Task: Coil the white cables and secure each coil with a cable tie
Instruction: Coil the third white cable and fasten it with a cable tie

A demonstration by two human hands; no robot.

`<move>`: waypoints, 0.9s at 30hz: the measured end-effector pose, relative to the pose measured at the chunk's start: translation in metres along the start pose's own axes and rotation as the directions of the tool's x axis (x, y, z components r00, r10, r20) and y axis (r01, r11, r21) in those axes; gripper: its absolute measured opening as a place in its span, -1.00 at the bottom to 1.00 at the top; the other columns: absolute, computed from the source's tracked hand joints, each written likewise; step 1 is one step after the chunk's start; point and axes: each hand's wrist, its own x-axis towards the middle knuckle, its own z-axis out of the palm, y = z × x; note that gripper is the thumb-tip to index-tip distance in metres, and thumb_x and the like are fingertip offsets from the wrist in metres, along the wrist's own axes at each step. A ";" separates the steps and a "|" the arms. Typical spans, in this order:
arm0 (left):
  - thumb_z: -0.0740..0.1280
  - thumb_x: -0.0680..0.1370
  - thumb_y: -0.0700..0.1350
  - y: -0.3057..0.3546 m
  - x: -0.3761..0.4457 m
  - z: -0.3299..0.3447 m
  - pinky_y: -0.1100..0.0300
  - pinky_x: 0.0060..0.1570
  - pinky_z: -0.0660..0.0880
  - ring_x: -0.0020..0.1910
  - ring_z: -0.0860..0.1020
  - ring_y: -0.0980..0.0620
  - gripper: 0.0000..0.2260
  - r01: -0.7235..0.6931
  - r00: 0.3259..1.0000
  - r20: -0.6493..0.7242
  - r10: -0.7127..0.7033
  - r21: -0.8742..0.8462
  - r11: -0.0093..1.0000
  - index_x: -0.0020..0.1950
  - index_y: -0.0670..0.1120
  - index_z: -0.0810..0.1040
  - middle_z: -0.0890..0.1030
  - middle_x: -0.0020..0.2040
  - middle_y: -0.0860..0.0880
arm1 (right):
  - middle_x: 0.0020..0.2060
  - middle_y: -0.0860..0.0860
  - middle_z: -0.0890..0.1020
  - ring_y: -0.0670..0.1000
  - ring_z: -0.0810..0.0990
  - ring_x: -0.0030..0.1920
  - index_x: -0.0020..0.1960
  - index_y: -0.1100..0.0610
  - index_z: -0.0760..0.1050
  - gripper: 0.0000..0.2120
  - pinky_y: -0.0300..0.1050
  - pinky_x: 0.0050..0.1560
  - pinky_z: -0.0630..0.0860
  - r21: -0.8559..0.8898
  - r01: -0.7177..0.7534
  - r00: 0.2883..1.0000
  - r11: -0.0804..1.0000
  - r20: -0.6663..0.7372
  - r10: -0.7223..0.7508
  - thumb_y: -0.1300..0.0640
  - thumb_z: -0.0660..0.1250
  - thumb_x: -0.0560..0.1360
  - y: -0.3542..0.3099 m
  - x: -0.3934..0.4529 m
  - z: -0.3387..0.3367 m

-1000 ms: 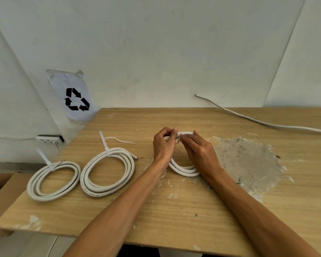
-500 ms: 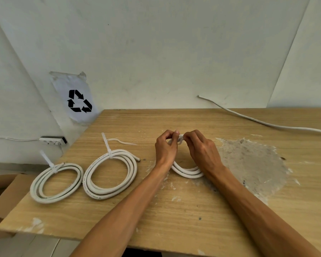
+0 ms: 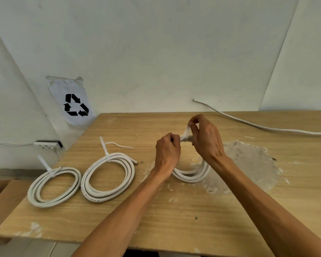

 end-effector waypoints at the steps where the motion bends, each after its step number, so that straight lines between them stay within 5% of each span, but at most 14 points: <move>1: 0.17 0.65 -0.16 0.006 -0.002 -0.001 0.30 -0.53 0.14 -0.58 0.32 0.14 -0.67 -0.070 0.997 -0.009 0.070 0.006 0.997 -0.33 -0.06 0.40 0.37 -0.51 0.10 | -0.14 0.01 0.62 0.03 0.60 -0.31 0.02 0.15 0.47 -0.91 0.02 -0.33 0.53 0.032 -0.077 0.997 0.997 0.017 0.077 0.16 0.22 0.65 -0.001 0.006 -0.007; 5: 0.15 0.65 -0.15 0.020 -0.015 -0.008 0.33 -0.50 0.13 -0.58 0.27 0.11 -0.70 -0.330 0.944 -0.025 0.329 -0.030 0.943 -0.30 -0.10 0.35 0.27 -0.52 0.12 | -0.17 -0.07 0.64 -0.06 0.59 -0.15 -0.03 0.15 0.54 -0.87 -0.23 -0.21 0.47 0.074 -0.275 0.955 0.959 0.136 0.263 0.15 0.25 0.62 -0.005 0.027 -0.031; 9: 0.16 0.63 -0.09 0.039 -0.041 -0.012 0.35 -0.45 0.19 -0.52 0.29 0.13 -0.70 -0.530 0.848 -0.010 0.530 -0.037 0.847 -0.28 -0.14 0.43 0.36 -0.45 0.08 | -0.21 -0.04 0.66 -0.04 0.58 -0.21 0.03 0.17 0.51 -0.88 -0.11 -0.19 0.47 0.192 -0.404 0.910 0.895 0.185 0.371 0.15 0.23 0.64 -0.009 0.053 -0.059; 11: 0.18 0.61 -0.08 0.042 -0.047 -0.013 0.42 -0.44 0.19 -0.53 0.32 0.16 -0.71 -0.489 0.873 -0.023 0.488 -0.050 0.871 -0.29 -0.12 0.46 0.39 -0.45 0.14 | -0.17 -0.05 0.67 -0.03 0.61 -0.12 0.04 0.15 0.53 -0.87 -0.14 -0.11 0.50 0.119 -0.356 0.916 0.927 0.240 0.321 0.13 0.24 0.64 -0.016 0.059 -0.073; 17: 0.17 0.62 -0.07 0.032 -0.042 -0.021 0.36 -0.50 0.16 -0.55 0.32 0.09 -0.65 -0.299 0.954 -0.064 0.293 -0.120 0.947 -0.36 -0.11 0.44 0.32 -0.53 0.13 | -0.12 -0.06 0.70 -0.07 0.66 -0.17 0.08 0.08 0.61 -0.67 -0.14 -0.11 0.60 0.254 -0.412 0.894 0.875 0.297 0.335 -0.16 0.26 0.60 -0.025 0.017 -0.095; 20: 0.20 0.65 -0.17 0.031 -0.040 -0.020 0.33 -0.53 0.18 -0.58 0.32 0.10 -0.66 -0.253 0.967 -0.062 0.249 -0.074 0.965 -0.35 -0.08 0.43 0.32 -0.54 0.11 | -0.15 -0.08 0.71 -0.13 0.67 -0.16 0.03 0.08 0.66 -0.77 -0.22 -0.08 0.60 0.253 -0.334 0.894 0.908 0.390 0.220 -0.07 0.37 0.57 -0.026 -0.008 -0.085; 23: 0.20 0.65 -0.20 0.030 -0.039 -0.020 0.32 -0.55 0.22 -0.60 0.28 0.12 -0.67 -0.246 0.968 -0.061 0.243 -0.042 0.968 -0.33 -0.06 0.42 0.31 -0.53 0.11 | -0.14 -0.08 0.71 -0.16 0.64 -0.15 0.02 0.12 0.68 -0.85 -0.33 -0.12 0.51 0.277 -0.248 0.933 0.928 0.325 0.152 0.07 0.40 0.56 -0.024 -0.014 -0.072; 27: 0.18 0.65 -0.19 0.030 -0.040 -0.021 0.31 -0.55 0.18 -0.60 0.25 0.10 -0.63 -0.292 0.956 -0.044 0.291 -0.022 0.956 -0.37 -0.07 0.38 0.31 -0.55 0.08 | -0.31 -0.03 0.67 -0.06 0.56 -0.29 -0.15 0.10 0.66 -0.79 -0.07 -0.17 0.47 0.245 -0.210 0.952 0.946 0.272 0.141 0.05 0.36 0.59 -0.028 -0.011 -0.056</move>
